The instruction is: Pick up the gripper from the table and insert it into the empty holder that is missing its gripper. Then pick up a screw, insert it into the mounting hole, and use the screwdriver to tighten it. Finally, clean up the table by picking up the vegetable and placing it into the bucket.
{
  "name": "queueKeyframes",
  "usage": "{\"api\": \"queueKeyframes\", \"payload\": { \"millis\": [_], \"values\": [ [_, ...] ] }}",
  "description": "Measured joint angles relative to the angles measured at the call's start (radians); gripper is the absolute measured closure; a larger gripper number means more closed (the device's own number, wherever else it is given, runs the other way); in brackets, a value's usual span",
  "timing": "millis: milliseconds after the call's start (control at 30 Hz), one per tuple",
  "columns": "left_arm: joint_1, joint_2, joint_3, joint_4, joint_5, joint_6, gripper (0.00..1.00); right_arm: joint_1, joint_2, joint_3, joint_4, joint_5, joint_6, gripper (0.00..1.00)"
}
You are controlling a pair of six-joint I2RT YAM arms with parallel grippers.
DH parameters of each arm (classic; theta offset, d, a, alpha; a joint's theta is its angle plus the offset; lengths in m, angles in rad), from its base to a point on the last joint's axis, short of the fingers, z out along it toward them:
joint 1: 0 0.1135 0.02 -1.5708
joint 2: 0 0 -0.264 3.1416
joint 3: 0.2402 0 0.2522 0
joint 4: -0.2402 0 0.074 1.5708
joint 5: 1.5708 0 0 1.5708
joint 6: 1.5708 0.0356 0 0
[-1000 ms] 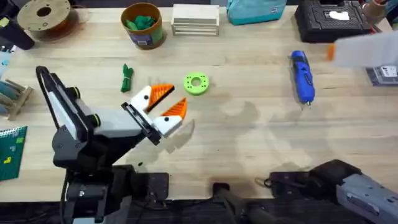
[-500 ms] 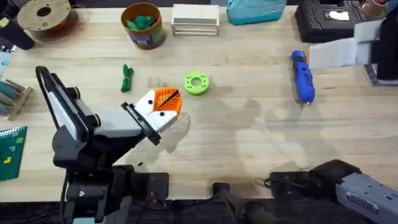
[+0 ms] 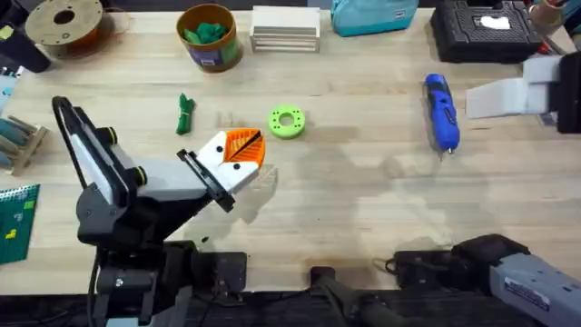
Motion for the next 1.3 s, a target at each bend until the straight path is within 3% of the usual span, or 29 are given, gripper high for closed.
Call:
{"api": "queueKeyframes", "payload": {
  "millis": [133, 367, 533, 800, 1100, 1300],
  "values": [
    [0.000, 0.000, 0.000, 0.000, 0.000, 0.000, 0.994, -0.147, 0.037, -0.093, -0.002, 0.007, 0.012, 0.093],
    [0.000, 0.000, 0.000, 0.000, 0.000, 0.000, 0.994, -0.275, 0.183, -0.110, 0.168, -0.079, -0.084, 0.095],
    [0.000, 0.000, 0.000, 0.000, 0.000, 0.000, 0.994, -0.307, 0.327, -0.110, 0.204, -0.123, -0.185, 0.128],
    [0.000, 0.000, 0.000, 0.000, 0.000, 0.000, 0.994, -0.318, 0.511, -0.110, 0.391, -0.145, -0.313, 0.108],
    [0.000, 0.000, 0.000, 0.000, 0.000, 0.000, 0.995, -0.405, 0.664, -0.110, 0.444, -0.150, -0.354, 0.122],
    [0.000, 0.000, 0.000, 0.000, 0.000, 0.000, 0.994, -0.406, 0.757, -0.110, 0.502, -0.140, -0.359, 0.123]
  ]
}}
